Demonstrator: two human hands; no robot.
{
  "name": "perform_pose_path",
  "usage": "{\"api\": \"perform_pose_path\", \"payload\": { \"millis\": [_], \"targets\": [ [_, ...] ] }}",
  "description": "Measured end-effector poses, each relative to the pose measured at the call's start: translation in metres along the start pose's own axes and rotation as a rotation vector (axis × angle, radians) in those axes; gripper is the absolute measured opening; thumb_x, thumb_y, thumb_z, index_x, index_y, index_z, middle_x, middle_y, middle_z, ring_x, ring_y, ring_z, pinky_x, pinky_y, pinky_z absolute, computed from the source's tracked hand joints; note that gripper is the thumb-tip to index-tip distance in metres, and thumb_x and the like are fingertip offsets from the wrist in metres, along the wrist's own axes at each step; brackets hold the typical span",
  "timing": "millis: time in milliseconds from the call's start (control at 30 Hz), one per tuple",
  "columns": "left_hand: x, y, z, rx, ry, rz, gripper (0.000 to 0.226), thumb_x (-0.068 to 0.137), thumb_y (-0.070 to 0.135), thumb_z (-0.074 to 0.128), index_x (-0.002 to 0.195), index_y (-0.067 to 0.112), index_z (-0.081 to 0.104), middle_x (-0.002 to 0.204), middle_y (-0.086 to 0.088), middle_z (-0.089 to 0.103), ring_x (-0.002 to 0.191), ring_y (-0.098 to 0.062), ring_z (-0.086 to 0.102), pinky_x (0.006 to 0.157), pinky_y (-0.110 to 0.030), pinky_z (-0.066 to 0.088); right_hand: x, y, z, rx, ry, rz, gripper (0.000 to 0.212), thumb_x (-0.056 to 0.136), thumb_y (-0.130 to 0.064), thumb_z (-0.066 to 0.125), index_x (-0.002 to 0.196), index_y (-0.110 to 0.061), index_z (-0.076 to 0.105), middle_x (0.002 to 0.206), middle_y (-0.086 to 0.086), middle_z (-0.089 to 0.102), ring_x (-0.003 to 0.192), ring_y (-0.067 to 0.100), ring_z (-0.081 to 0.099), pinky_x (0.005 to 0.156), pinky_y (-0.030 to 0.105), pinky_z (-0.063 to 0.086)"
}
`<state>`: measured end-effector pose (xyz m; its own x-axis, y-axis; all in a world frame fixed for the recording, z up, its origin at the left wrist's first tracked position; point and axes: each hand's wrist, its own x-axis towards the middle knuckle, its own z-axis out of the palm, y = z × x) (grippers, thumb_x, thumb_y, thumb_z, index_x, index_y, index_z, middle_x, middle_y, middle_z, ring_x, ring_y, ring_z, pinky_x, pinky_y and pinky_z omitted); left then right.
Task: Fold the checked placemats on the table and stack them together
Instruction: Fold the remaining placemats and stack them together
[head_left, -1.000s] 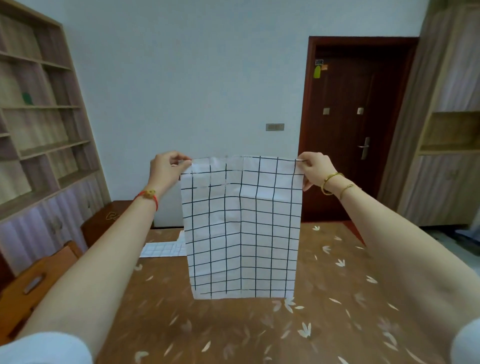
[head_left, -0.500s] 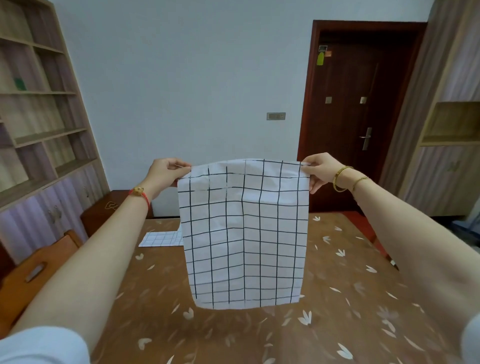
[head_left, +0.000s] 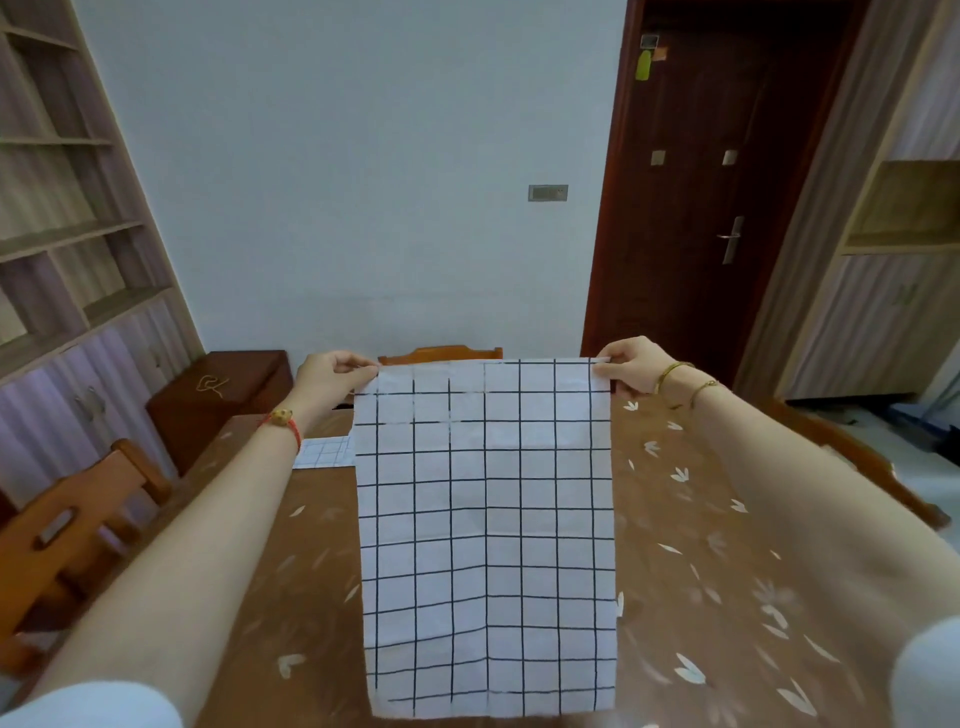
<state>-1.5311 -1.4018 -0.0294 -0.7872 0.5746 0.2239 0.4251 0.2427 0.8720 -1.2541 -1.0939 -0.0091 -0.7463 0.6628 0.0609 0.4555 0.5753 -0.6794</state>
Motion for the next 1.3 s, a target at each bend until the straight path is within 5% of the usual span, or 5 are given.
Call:
{"api": "perform_pose_path", "payload": {
  "millis": [400, 733, 867, 1167, 1300],
  "targets": [
    [-0.013, -0.109, 0.054, 0.076, -0.055, -0.089, 0.014, 0.091, 0.014, 0.068, 0.101, 0.008, 0.074, 0.101, -0.002, 0.071, 0.087, -0.006, 0.061, 0.073, -0.012, 0.044, 0.009, 0.076, 0.109, 0.148, 0.004, 0.194, 0.019, 0.093, -0.010, 0.055, 0.094, 0.009, 0.059, 0.083, 0.023, 0.069, 0.057, 0.025, 0.072, 0.052, 0.035, 0.060],
    [-0.022, -0.173, 0.075, 0.122, -0.097, -0.124, 0.009, 0.089, 0.014, 0.068, 0.095, 0.014, 0.075, 0.095, 0.000, 0.072, 0.093, -0.017, 0.062, 0.076, -0.016, 0.044, 0.010, 0.112, 0.177, 0.187, 0.048, 0.256, 0.021, 0.092, -0.009, 0.049, 0.071, -0.010, 0.051, 0.083, 0.019, 0.070, 0.064, 0.020, 0.073, 0.054, 0.033, 0.060],
    [-0.032, -0.187, 0.072, 0.126, -0.122, -0.131, 0.009, 0.088, 0.012, 0.069, 0.094, 0.016, 0.076, 0.097, -0.002, 0.074, 0.094, -0.018, 0.063, 0.078, -0.014, 0.045, 0.003, 0.120, 0.192, 0.202, 0.057, 0.277, 0.015, 0.093, -0.010, 0.051, 0.078, -0.007, 0.054, 0.085, 0.016, 0.071, 0.064, 0.015, 0.073, 0.052, 0.029, 0.059],
    [-0.061, -0.197, 0.069, 0.166, -0.156, -0.169, 0.010, 0.089, 0.009, 0.070, 0.097, 0.009, 0.075, 0.094, -0.004, 0.071, 0.081, 0.001, 0.058, 0.070, 0.004, 0.038, -0.020, 0.141, 0.213, 0.182, -0.026, 0.302, 0.023, 0.088, -0.011, 0.053, 0.086, 0.012, 0.057, 0.078, 0.023, 0.071, 0.063, 0.020, 0.073, 0.061, 0.051, 0.060],
    [-0.082, -0.208, 0.070, 0.176, -0.174, -0.213, 0.010, 0.088, 0.014, 0.072, 0.087, 0.024, 0.075, 0.092, 0.007, 0.071, 0.084, 0.002, 0.059, 0.080, -0.012, 0.043, -0.039, 0.149, 0.220, 0.081, -0.088, 0.234, 0.018, 0.087, -0.013, 0.056, 0.071, -0.005, 0.059, 0.069, 0.010, 0.072, 0.058, 0.014, 0.071, 0.062, 0.044, 0.061]
  ]
}}
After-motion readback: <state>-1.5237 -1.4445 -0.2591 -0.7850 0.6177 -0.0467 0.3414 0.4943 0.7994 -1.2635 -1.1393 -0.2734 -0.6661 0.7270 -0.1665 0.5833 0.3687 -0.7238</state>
